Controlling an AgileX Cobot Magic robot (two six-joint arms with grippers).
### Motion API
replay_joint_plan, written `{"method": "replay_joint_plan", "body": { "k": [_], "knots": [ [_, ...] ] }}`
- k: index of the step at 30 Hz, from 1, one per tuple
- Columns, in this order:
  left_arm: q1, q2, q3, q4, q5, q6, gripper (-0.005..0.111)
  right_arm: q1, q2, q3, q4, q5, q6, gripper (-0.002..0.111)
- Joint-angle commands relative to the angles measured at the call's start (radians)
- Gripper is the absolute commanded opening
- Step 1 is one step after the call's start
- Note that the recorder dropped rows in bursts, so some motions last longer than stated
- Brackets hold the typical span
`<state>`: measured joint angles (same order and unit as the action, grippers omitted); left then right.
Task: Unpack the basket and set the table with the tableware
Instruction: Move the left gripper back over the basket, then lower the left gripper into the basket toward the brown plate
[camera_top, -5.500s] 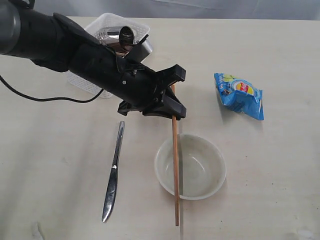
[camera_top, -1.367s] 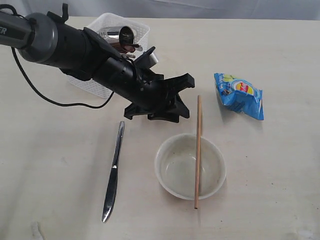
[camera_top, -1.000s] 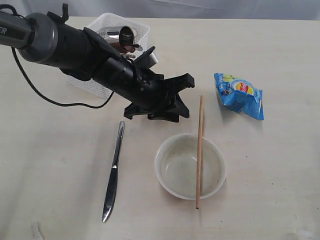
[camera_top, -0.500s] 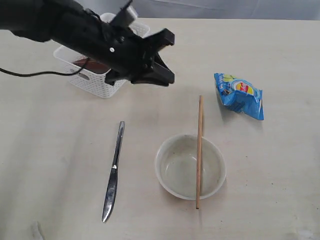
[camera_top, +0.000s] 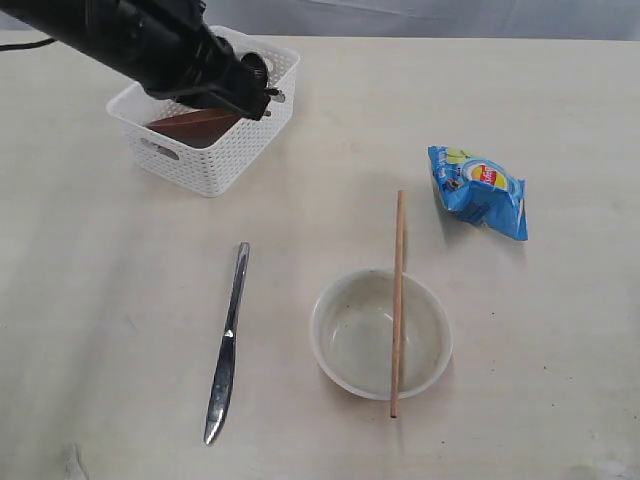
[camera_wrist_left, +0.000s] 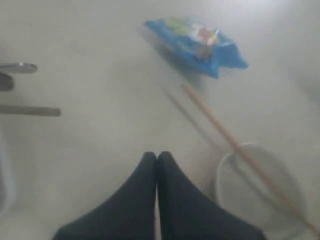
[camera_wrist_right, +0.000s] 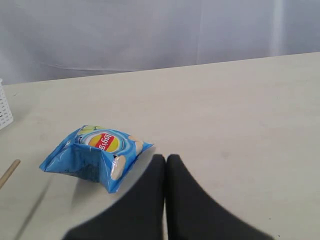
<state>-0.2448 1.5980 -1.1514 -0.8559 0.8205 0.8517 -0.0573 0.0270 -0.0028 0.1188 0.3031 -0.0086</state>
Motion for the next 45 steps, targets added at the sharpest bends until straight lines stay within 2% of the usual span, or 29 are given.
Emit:
{"method": "replay_joint_plan", "body": {
  "k": [1,3,6,10,13,16,20,24,30,39,45],
  "knots": [
    [0.003,-0.008,-0.001,0.207,-0.095,0.165,0.002,0.004,-0.003,0.003,-0.003,-0.006,-0.006,0.000],
    [0.003,-0.006,-0.001,0.272,-0.169,0.233,0.008,0.004,-0.003,0.003,-0.003,-0.006,-0.006,0.000],
    [0.003,0.000,-0.001,0.311,-0.241,0.402,0.024,0.004,-0.003,0.003,-0.003,-0.006,-0.006,0.000],
    [0.003,0.023,0.008,0.300,-0.224,0.630,0.040,0.004,-0.003,0.003,-0.003,-0.006,-0.006,0.000],
    [0.003,0.035,0.043,0.225,-0.214,0.778,0.043,0.004,-0.003,0.003,-0.003,-0.006,-0.006,0.000],
    [0.003,0.049,0.082,0.107,-0.219,1.005,0.043,0.004,-0.003,0.003,-0.003,-0.006,-0.006,0.000],
    [0.003,0.081,0.109,0.006,-0.316,1.198,0.043,0.004,-0.003,0.003,-0.003,-0.006,-0.006,0.000],
    [0.003,0.112,0.109,0.002,-0.434,1.241,0.043,0.004,-0.003,0.003,-0.003,-0.006,-0.006,0.000],
    [-0.009,0.147,0.107,-0.065,-0.466,1.245,0.043,0.004,-0.003,0.003,-0.003,-0.006,-0.004,0.000],
    [-0.081,0.171,0.103,-0.065,-0.552,1.245,0.043,0.004,-0.003,0.003,-0.003,-0.006,-0.004,0.000],
    [-0.093,0.193,0.066,-0.065,-0.572,1.245,0.043,0.004,-0.003,0.003,-0.003,-0.006,-0.004,0.000]
  ]
}}
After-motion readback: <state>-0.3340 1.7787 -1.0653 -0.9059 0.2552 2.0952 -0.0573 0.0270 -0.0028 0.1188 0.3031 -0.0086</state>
